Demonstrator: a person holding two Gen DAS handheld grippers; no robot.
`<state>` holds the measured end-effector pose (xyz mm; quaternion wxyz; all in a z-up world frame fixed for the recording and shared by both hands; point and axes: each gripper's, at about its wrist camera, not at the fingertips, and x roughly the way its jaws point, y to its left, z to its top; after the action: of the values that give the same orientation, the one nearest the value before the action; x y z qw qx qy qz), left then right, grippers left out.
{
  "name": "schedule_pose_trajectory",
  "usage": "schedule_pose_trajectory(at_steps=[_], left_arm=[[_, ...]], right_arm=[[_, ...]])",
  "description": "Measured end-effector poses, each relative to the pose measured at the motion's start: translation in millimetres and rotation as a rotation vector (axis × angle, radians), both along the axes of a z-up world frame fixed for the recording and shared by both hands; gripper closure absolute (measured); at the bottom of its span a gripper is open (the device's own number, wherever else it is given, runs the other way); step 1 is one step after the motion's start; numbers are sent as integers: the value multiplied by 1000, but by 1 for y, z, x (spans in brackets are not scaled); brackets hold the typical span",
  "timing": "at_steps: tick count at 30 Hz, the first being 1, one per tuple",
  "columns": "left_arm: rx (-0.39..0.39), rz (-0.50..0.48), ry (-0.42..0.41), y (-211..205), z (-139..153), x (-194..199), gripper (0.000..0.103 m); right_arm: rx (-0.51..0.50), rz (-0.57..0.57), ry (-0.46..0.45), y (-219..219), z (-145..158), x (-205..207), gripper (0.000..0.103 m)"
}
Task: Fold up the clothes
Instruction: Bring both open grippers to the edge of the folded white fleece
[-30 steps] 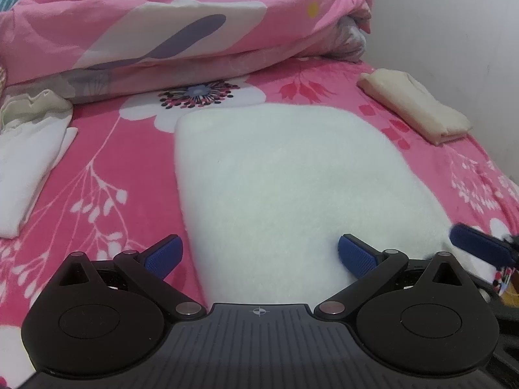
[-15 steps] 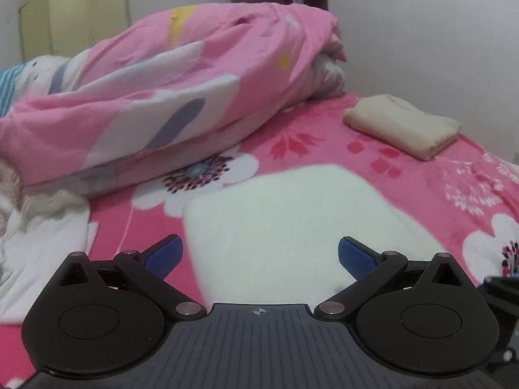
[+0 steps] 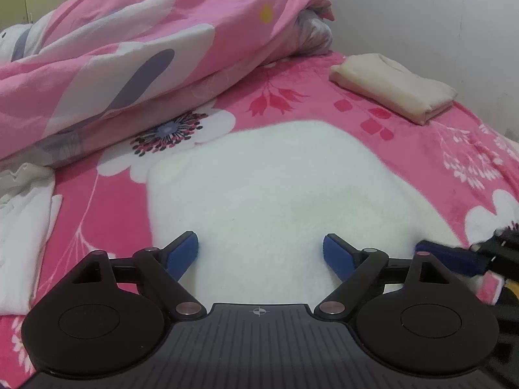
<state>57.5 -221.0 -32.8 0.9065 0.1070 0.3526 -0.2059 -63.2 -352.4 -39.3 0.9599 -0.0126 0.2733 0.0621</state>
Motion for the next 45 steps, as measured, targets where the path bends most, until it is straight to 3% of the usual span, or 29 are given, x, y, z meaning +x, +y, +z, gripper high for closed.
schedule_pose_trajectory(at_steps=[5, 10, 19, 27, 42, 45], left_arm=[[-2, -4, 10, 0, 1, 2, 17], [1, -10, 12, 0, 1, 4, 17], [2, -15, 16, 0, 1, 4, 16], [9, -17, 11, 0, 1, 5, 16], [-6, -7, -4, 0, -1, 2, 13], [-43, -7, 9, 6, 1, 3, 11]], right_arm=[[9, -24, -52, -8, 20, 10, 85], [13, -12, -2, -15, 0, 30, 85], [15, -5, -33, -22, 24, 59, 85], [44, 6, 27, -28, -3, 104, 85], [-5, 28, 66, -22, 1, 113, 84], [-20, 37, 81, -20, 6, 118, 83]])
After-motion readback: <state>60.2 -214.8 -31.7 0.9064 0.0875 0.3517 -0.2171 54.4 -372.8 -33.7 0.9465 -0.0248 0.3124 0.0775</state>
